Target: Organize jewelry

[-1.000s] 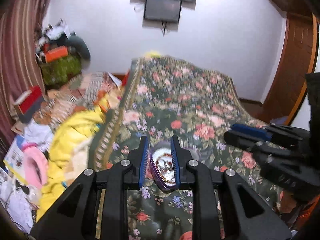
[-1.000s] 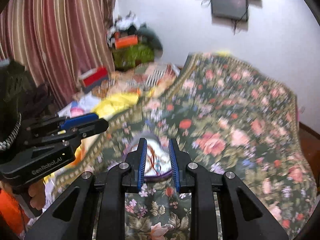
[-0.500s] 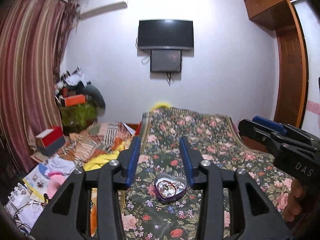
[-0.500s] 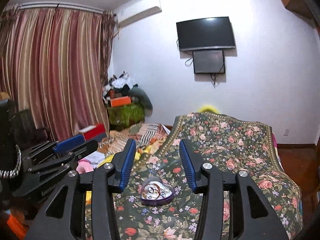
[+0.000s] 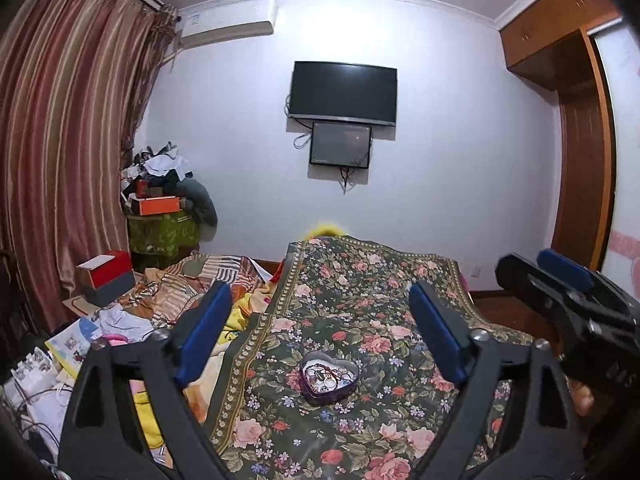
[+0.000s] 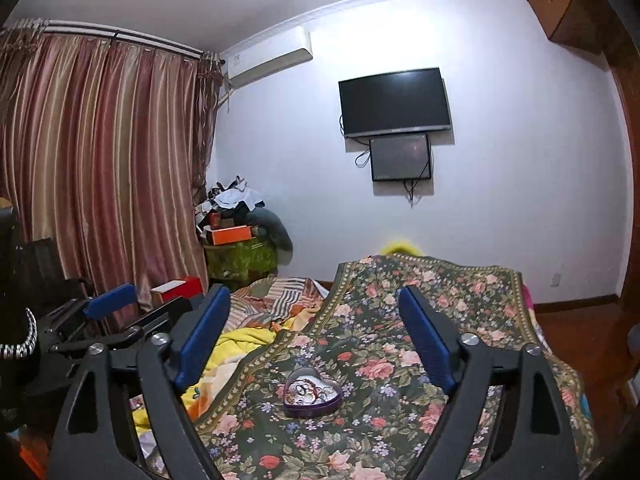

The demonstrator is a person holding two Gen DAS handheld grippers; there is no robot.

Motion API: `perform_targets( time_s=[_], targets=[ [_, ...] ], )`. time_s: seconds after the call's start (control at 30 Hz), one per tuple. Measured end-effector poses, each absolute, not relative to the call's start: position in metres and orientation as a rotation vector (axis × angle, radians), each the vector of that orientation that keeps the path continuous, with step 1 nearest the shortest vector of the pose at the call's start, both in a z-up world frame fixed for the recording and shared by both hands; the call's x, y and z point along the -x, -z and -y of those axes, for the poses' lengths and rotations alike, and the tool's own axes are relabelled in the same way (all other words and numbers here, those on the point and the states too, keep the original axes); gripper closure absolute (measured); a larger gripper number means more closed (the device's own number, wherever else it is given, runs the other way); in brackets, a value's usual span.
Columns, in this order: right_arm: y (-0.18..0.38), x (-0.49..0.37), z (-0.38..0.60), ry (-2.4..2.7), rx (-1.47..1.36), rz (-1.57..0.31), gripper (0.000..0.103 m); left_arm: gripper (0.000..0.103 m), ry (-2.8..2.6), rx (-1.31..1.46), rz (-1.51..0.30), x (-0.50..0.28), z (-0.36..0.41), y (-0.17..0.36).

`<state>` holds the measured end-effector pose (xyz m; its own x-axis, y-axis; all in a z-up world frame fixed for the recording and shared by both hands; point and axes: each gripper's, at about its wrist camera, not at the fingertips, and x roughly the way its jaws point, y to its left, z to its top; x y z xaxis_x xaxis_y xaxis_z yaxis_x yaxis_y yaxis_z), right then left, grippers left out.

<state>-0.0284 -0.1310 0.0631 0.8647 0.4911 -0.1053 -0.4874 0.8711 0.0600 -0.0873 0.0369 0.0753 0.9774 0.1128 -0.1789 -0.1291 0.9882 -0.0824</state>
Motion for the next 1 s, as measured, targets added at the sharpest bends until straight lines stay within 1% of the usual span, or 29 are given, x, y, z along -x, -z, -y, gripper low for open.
perform_targets(
  time_s=[0.23, 0.8, 0.93, 1.0],
  targets=[
    [-0.0583, 0.0236, 0.1328, -0.509, -0.055, -0.149, 0.012, 0.01, -0.131, 0.081, -0.181, 0.0881, -0.0327, -0.0731],
    [-0.0549, 0.0303, 0.1353, -0.5, -0.048, -0.154, 0.011, 0.009, -0.14, 0.073, -0.196, 0.0852, -0.0324, -0.067],
    [-0.054, 0.0299, 0.1358, -0.498, -0.049, -0.159, 0.011, 0.002, -0.15, 0.086, -0.2, 0.0845, -0.035, -0.0666],
    [-0.0545, 0.0303, 0.1358, -0.496, -0.047, -0.161, 0.011, 0.002, -0.155, 0.099, -0.201, 0.084, -0.0379, -0.0662]
  ],
)
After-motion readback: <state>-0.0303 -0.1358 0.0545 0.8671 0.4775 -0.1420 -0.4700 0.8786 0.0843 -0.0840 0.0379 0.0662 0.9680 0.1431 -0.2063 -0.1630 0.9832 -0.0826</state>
